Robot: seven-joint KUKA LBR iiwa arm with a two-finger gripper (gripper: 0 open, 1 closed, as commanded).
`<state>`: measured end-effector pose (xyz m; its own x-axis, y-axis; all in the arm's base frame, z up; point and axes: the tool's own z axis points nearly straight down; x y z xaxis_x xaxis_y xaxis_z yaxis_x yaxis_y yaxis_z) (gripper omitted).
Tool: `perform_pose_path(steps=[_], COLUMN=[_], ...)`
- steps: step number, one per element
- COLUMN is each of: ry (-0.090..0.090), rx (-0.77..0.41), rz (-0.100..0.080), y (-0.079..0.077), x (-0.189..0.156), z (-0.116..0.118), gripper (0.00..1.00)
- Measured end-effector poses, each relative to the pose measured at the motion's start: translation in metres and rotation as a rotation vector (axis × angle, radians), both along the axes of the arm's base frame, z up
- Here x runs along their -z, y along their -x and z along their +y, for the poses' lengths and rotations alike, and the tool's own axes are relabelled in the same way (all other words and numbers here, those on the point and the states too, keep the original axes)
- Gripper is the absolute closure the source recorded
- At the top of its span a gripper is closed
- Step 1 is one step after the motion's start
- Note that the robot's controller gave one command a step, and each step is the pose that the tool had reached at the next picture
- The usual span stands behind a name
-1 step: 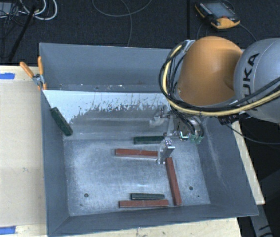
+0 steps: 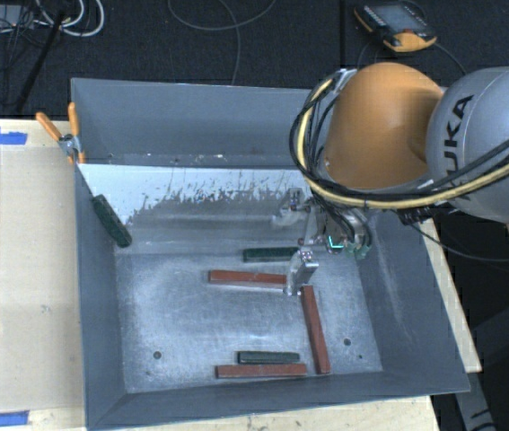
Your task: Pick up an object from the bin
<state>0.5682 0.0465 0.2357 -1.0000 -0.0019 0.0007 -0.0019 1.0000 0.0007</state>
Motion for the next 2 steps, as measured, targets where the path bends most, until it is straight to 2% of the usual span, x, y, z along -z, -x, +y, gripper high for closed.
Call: perform_pose_path(steps=[1, 2], ry=[-0.001, 0.001], rx=[-0.002, -0.127], rz=[-0.007, -0.002], y=[0.007, -0.001], x=[0.048, 0.098], z=[-0.005, -0.012], gripper=[0.0, 0.0])
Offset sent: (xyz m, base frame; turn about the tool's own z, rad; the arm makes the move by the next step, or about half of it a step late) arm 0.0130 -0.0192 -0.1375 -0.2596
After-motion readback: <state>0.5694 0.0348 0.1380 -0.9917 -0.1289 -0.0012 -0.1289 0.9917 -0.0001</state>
